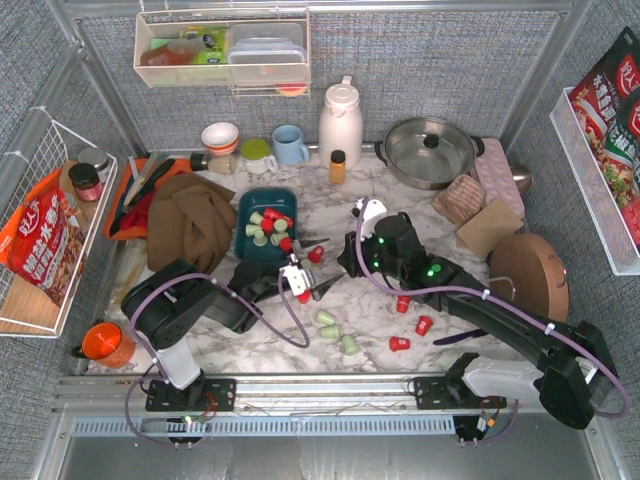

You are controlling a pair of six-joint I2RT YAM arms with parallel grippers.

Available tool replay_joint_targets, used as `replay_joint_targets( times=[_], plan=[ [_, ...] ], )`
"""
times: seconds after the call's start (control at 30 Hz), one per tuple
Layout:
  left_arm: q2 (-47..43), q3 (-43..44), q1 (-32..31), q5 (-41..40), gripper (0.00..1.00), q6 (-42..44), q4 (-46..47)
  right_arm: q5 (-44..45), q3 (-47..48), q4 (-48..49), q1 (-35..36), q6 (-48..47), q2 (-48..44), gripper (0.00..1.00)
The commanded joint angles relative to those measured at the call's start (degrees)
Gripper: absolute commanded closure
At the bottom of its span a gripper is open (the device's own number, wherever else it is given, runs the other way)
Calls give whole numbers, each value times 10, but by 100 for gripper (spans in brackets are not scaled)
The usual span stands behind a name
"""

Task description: Mix the coffee capsules in the storage basket

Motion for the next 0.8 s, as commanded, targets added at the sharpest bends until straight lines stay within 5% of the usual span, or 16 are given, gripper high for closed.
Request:
replay_joint_targets(
  times=[0.0,0.2,0.47,0.77],
  plan=[
    [8,19,-18,10,1,26,31,-36,-11,49,-1,24,-8,64],
    [6,24,-29,4,1,36,31,-65,-16,65,-3,34,-13,64],
    [4,27,-33,16,40,42,29,-84,-13,61,-8,40,-4,63],
    [-1,27,-32,22,52,40,30,-88,-8,52,-13,43,3,60]
  ],
)
